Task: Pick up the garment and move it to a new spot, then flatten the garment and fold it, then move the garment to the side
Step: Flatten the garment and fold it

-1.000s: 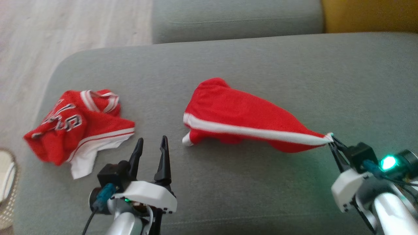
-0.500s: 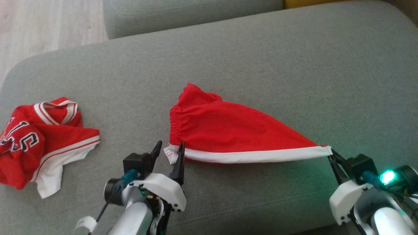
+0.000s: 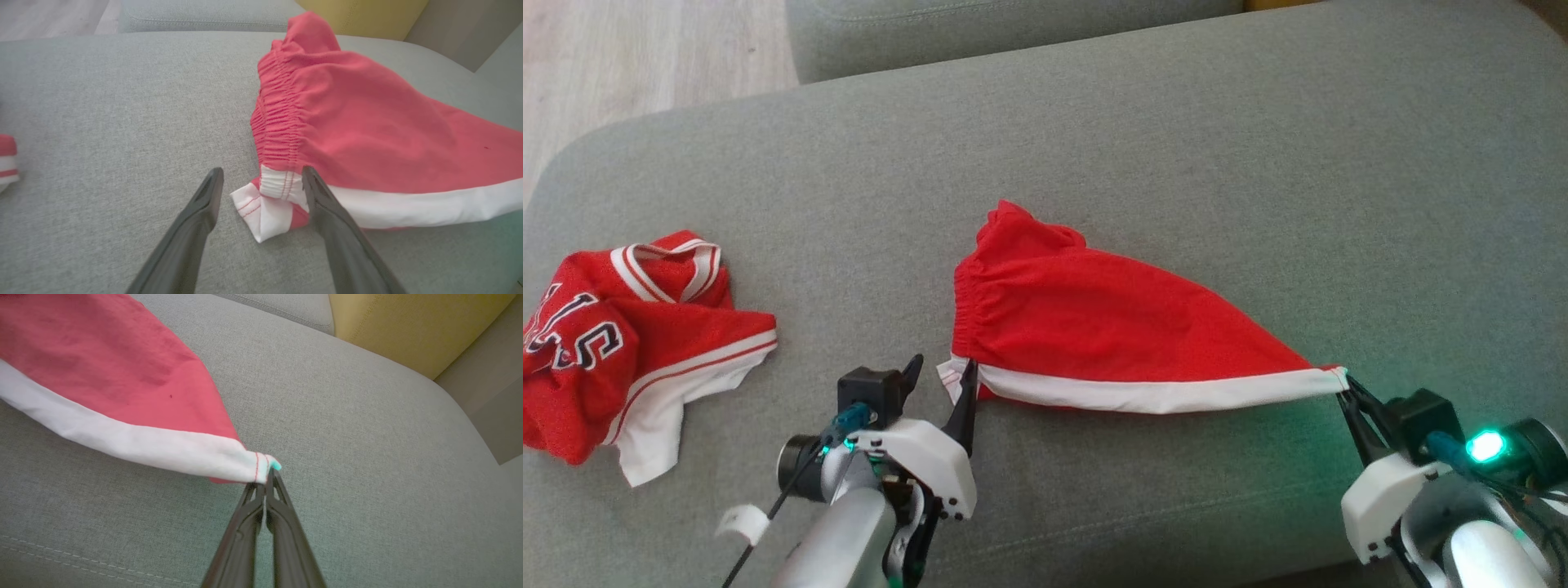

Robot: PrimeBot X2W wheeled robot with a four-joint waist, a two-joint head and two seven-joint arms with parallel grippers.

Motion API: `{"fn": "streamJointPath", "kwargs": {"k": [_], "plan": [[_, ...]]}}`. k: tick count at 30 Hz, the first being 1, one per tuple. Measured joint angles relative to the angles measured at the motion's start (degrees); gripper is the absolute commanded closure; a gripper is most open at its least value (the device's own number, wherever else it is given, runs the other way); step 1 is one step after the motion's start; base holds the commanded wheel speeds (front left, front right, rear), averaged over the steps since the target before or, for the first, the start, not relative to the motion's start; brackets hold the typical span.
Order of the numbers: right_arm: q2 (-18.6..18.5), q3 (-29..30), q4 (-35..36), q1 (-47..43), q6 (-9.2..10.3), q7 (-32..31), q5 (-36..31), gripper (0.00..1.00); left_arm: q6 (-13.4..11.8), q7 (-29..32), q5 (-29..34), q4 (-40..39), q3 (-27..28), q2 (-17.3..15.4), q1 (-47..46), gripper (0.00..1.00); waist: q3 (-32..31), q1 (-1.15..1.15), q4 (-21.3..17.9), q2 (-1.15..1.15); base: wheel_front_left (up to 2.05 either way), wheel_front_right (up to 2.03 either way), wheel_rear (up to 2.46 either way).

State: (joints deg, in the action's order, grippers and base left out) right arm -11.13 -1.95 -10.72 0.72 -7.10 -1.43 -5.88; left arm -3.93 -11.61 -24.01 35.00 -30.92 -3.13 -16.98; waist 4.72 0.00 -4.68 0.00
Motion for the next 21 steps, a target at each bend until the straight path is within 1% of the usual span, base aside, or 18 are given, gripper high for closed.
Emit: {"fn": "streamJointPath", "kwargs": {"k": [3,6,12,17,21], "plan": [[0.0,-0.05,-0.11,0.35,0.0,0.01,0.41,1.0,0.65,-0.01,-0.36,1.87,-0.13,0.09,-0.77,0.0,0.25,0.0,-0.18,0.0,0.0,0.0,0.0],[-0.05,-0.12,-0.16,1.35,0.0,0.01,0.41,1.0,1.89,-0.01,-0.97,4.21,-0.83,0.15,-1.96,0.0,0.69,0.0,-0.51,0.0,0.0,0.0,0.0],[-0.14,-0.23,-0.18,1.41,0.0,0.02,0.73,1.0,2.01,-0.19,-1.41,6.73,-1.82,0.32,-4.04,0.0,1.39,0.0,-1.01,0.0,0.0,0.0,0.0],[-0.18,-0.42,-0.2,1.63,0.0,0.19,0.9,1.0,2.91,-0.87,-1.96,8.62,-2.46,0.36,-5.22,0.0,1.84,0.0,-1.27,0.0,0.0,0.0,0.0],[-0.18,-0.55,-0.21,2.48,0.0,0.2,0.9,1.0,2.99,-1.2,-2.43,9.66,-2.87,0.41,-6.12,0.0,2.13,0.0,-1.49,0.0,0.0,0.0,0.0]]}}
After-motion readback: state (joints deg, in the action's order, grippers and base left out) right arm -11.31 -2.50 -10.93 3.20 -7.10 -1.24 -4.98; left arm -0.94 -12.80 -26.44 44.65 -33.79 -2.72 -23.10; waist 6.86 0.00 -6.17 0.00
